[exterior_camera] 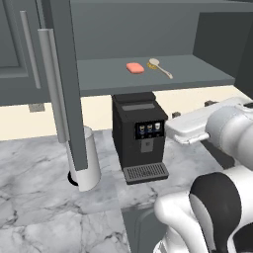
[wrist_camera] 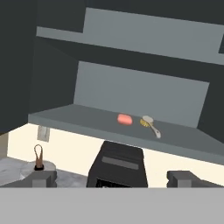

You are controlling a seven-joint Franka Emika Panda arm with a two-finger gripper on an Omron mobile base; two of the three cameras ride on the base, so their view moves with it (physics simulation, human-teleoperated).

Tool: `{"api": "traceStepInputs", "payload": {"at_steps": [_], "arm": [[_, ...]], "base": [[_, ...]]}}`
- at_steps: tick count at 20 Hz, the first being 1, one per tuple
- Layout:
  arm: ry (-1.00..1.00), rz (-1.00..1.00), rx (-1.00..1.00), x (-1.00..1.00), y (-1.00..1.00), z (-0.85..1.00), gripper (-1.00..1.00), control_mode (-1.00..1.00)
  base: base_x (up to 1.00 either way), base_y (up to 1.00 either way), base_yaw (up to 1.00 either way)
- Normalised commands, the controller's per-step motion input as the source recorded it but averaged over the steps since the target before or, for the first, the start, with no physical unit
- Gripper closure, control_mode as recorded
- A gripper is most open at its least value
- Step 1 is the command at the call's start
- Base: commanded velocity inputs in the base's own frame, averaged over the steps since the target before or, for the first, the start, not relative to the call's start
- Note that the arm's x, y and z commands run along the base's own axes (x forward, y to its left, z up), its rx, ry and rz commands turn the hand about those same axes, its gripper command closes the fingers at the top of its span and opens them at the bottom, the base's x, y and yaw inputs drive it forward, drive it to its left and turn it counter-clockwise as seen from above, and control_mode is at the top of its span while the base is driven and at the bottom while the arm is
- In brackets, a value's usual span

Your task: Pick up the bar soap and dish brush from the sink, and place them back in the cabinet, and close the cabinet doors.

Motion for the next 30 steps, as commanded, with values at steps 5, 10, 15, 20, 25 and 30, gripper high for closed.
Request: {"api": "traceStepInputs", "payload": {"at_steps": [5,10,15,20,25,30], "arm": [[-0.03,0.00,0.00,-0.50,0.14,0.00,-1.00,-1.00],[-0.04,0.00,0.00,-0.40,0.20,0.00,-1.00,-1.00],[-0.04,0.00,0.00,-0.36,0.29,0.00,-1.00,-1.00],[-0.03,0.00,0.00,-0.25,0.37,0.00,-1.00,-1.00],[-0.03,0.00,0.00,-0.25,0.33,0.00,-1.00,-1.00],[-0.02,0.00,0.00,-0.39,0.21,0.00,-1.00,-1.00]], "base": [[0.00,0.00,0.00],[0.00,0.00,0.00],[0.00,0.00,0.00],[0.00,0.00,0.00],[0.00,0.00,0.00],[0.00,0.00,0.00]]}}
